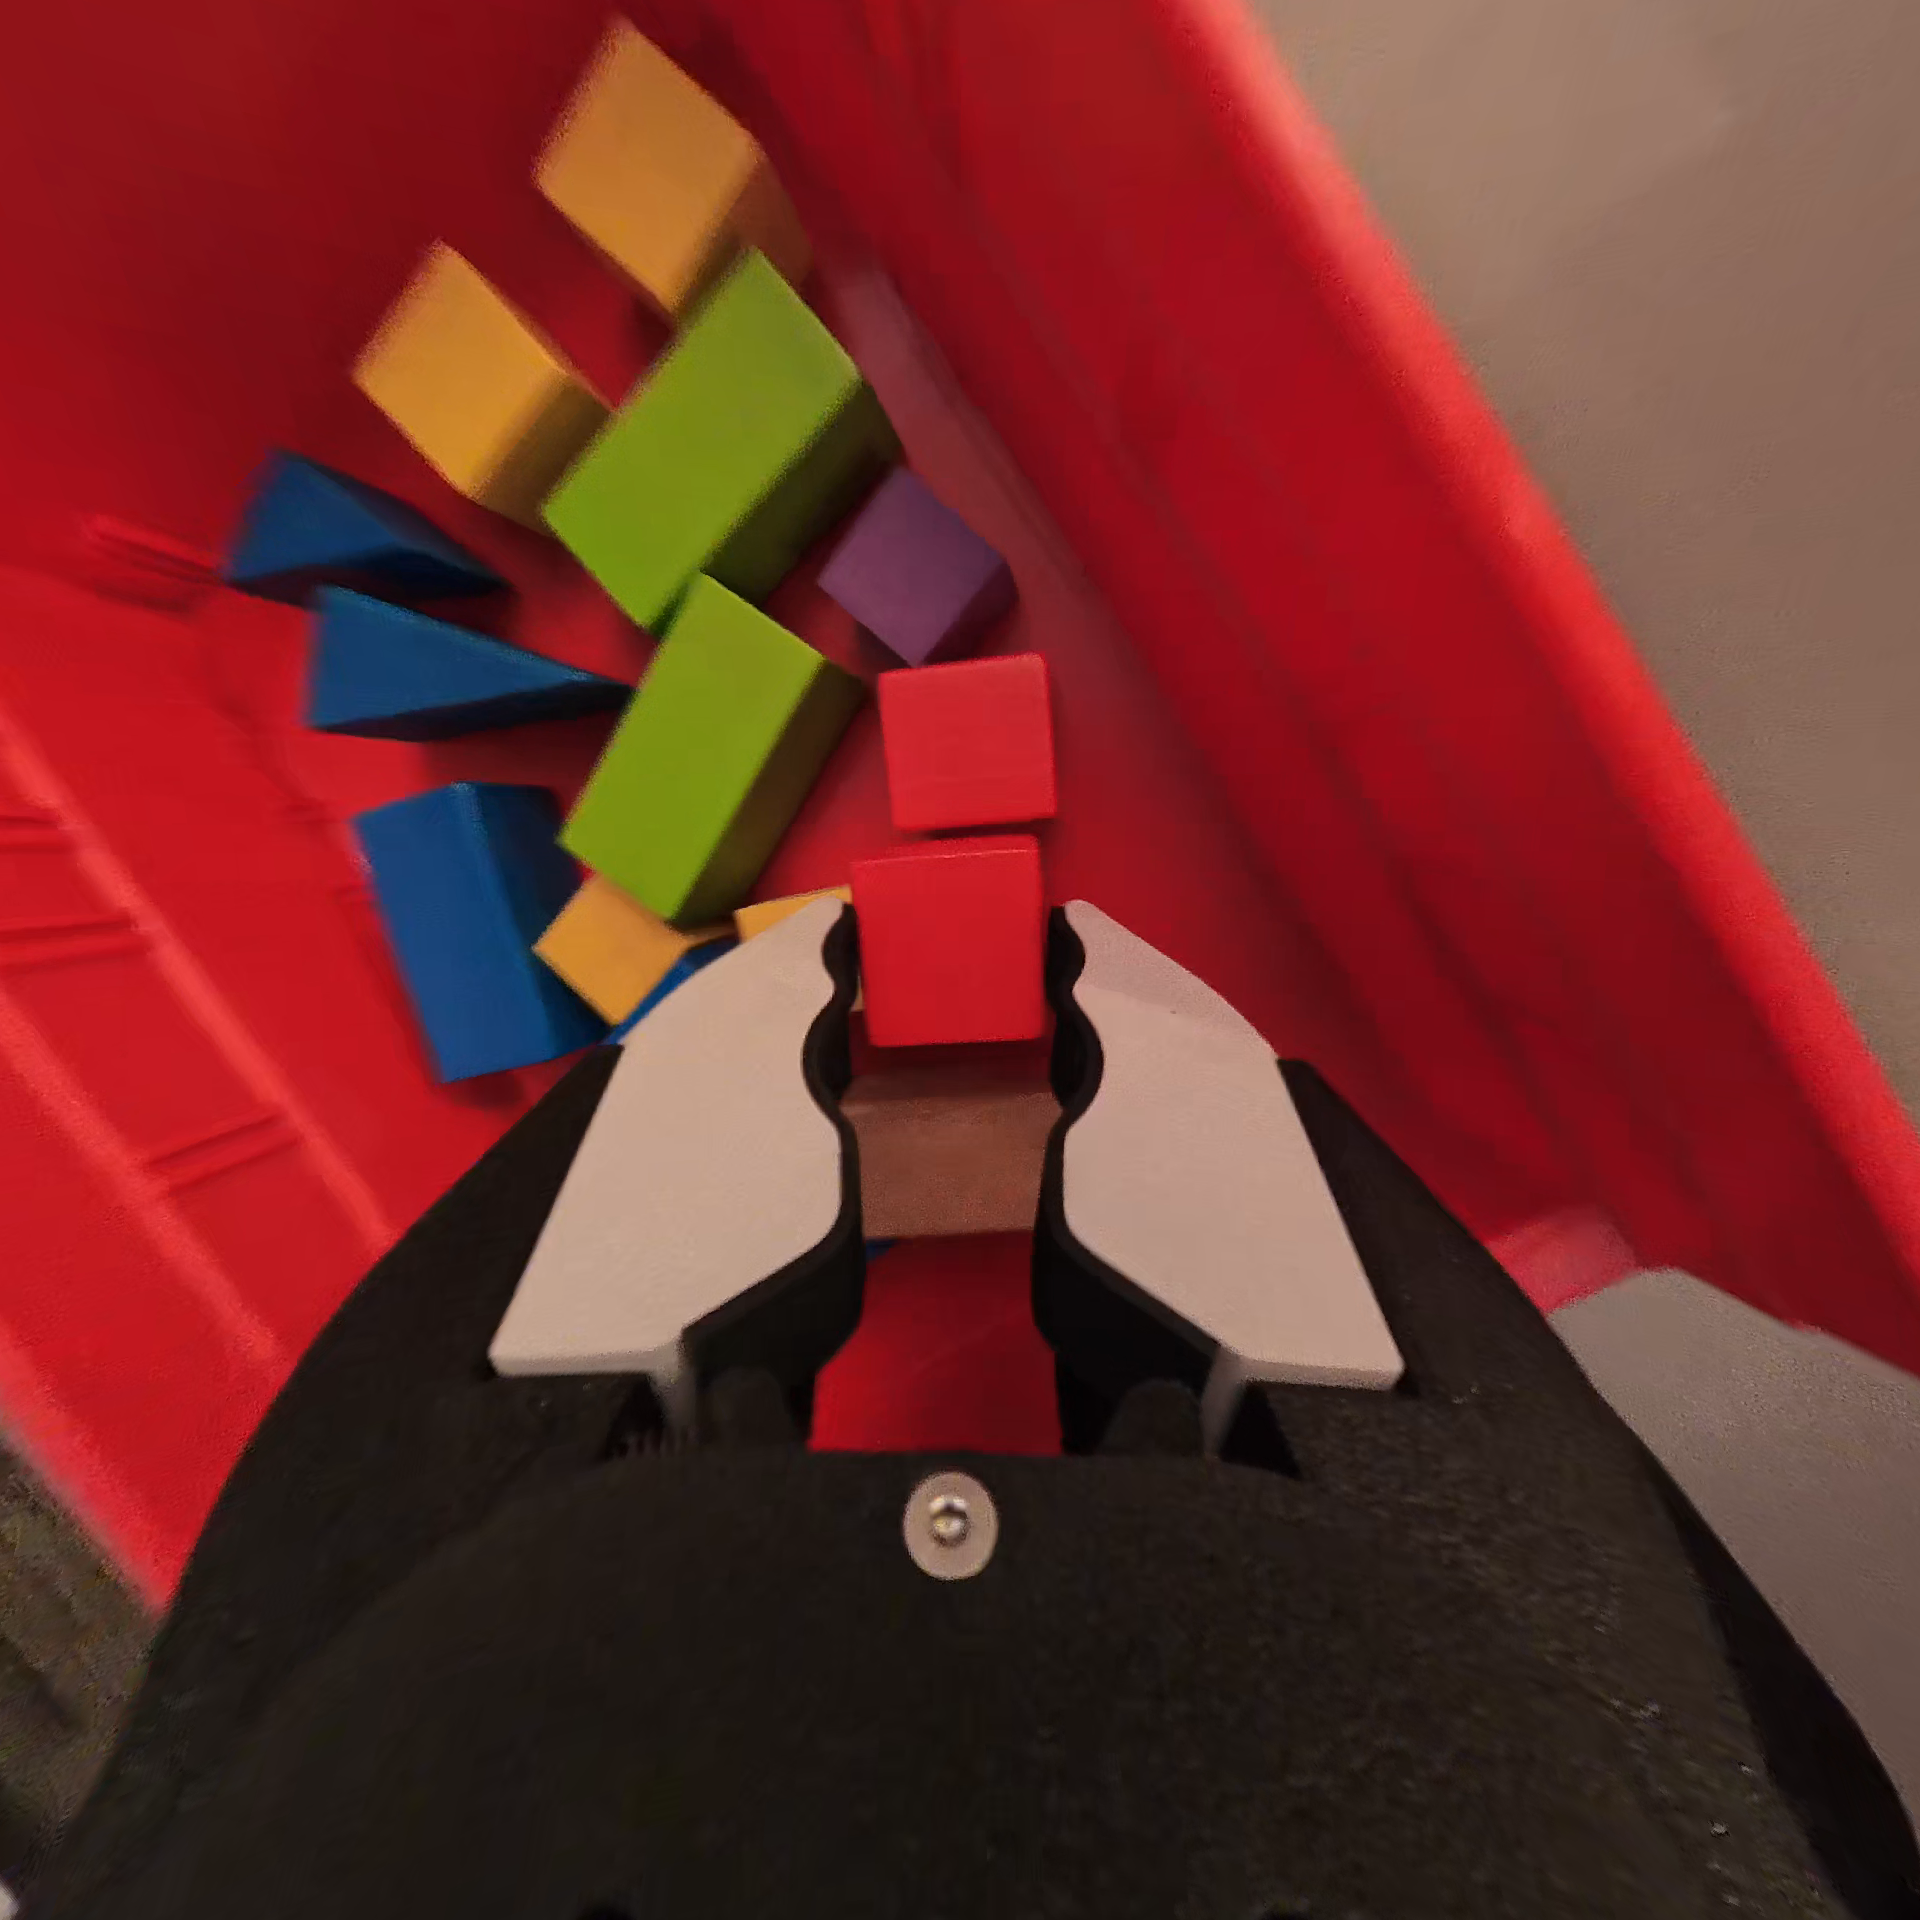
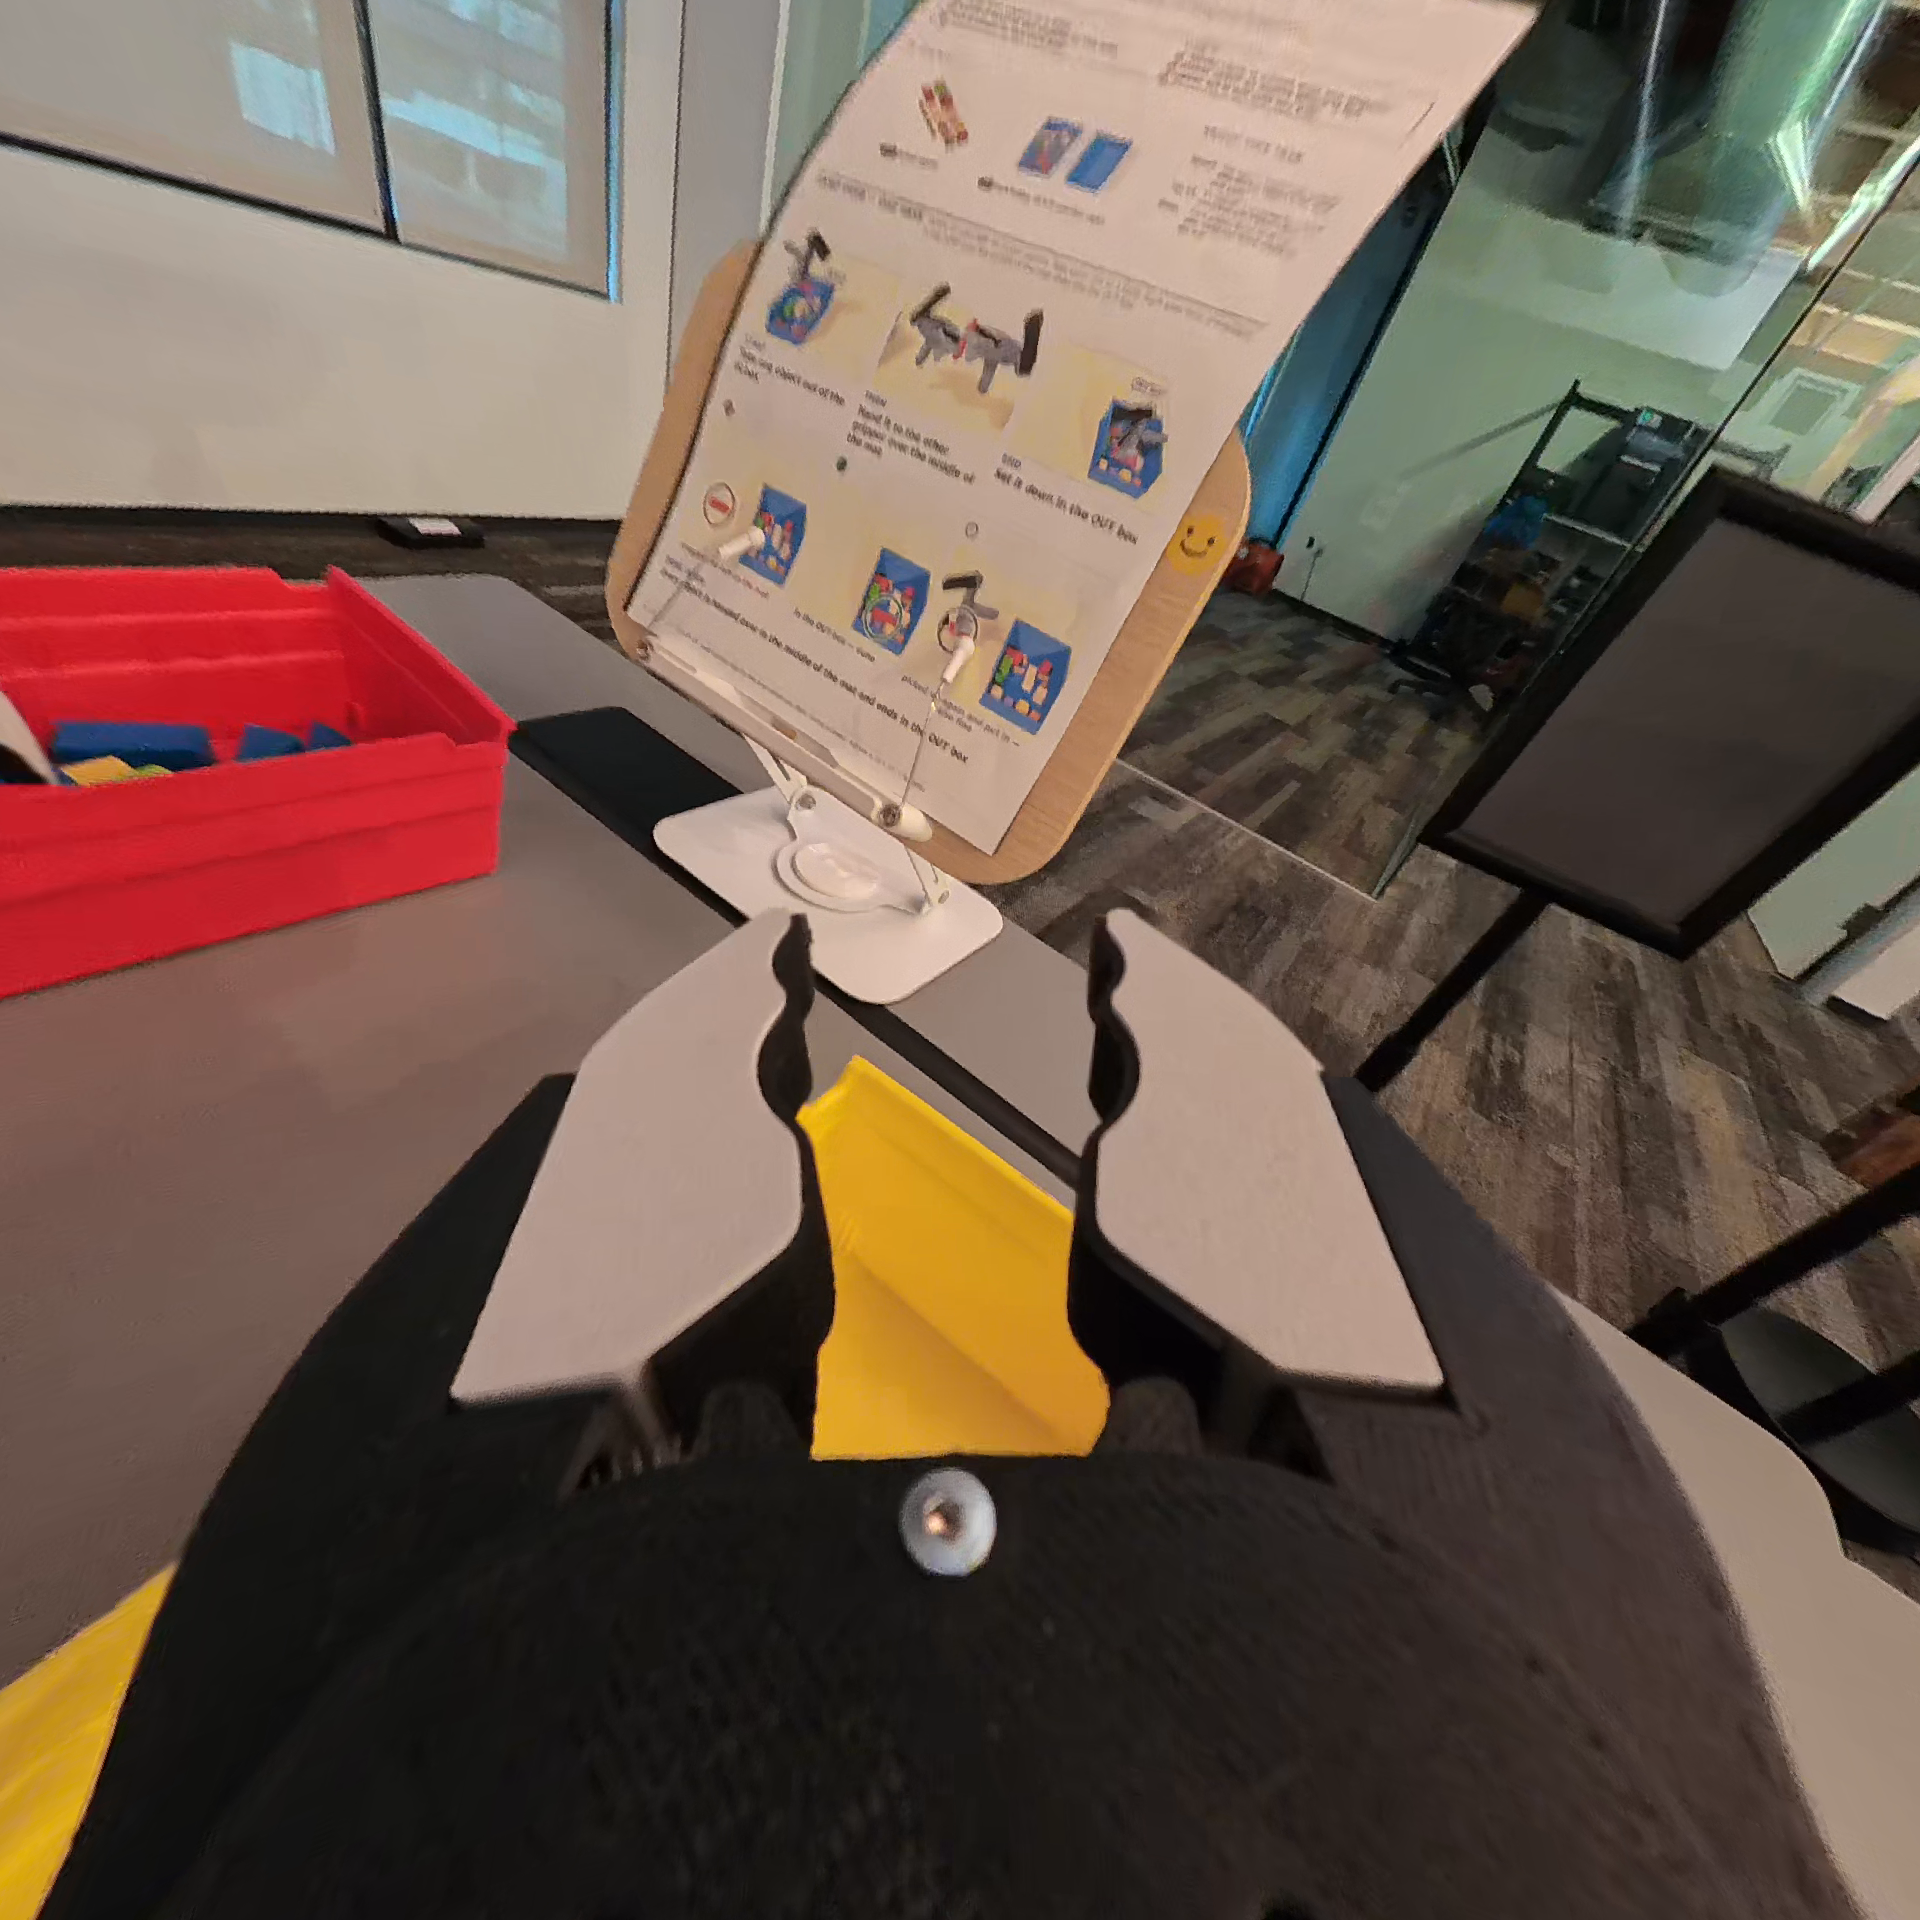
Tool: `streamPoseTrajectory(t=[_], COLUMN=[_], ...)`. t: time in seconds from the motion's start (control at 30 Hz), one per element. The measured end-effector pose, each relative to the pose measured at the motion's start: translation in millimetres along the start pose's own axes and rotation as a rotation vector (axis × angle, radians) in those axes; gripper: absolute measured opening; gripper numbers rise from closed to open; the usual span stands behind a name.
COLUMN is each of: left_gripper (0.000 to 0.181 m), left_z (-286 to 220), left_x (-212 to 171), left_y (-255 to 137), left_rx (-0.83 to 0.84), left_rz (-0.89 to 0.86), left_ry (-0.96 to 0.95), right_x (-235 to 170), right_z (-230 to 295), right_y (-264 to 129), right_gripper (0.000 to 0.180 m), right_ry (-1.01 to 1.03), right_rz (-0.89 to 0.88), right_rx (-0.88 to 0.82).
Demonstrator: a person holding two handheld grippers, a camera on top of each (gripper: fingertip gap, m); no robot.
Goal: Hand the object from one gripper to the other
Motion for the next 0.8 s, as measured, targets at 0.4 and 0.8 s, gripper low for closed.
streamPoseTrajectory(t=[0.4, 0.8], left_gripper=[0.034, 0.034], left_z=[-96, -164], left_x=[82, 109], left_y=[-175, -171], left_rx=[-0.610, -0.914], left_rz=[-0.592, -0.520], left_ry=[0.534, 0.812], right_x=[43, 20], right_z=[226, 297], right_y=[-13, -4], right_gripper=[0.055, 0.059], right_ry=[-0.559, -0.971], right_rz=[-0.228, -0.243], right_rx=[0.693, 0.603])
Point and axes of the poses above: each gripper's, where its closed fingertips meet, y out along the fingers, x out of its top, z = x × y across the jaws, the point moved 2 cm from there along -y, back along the fingers, and after that the axes turned 5 degrees about y, right-handed, at the moved point
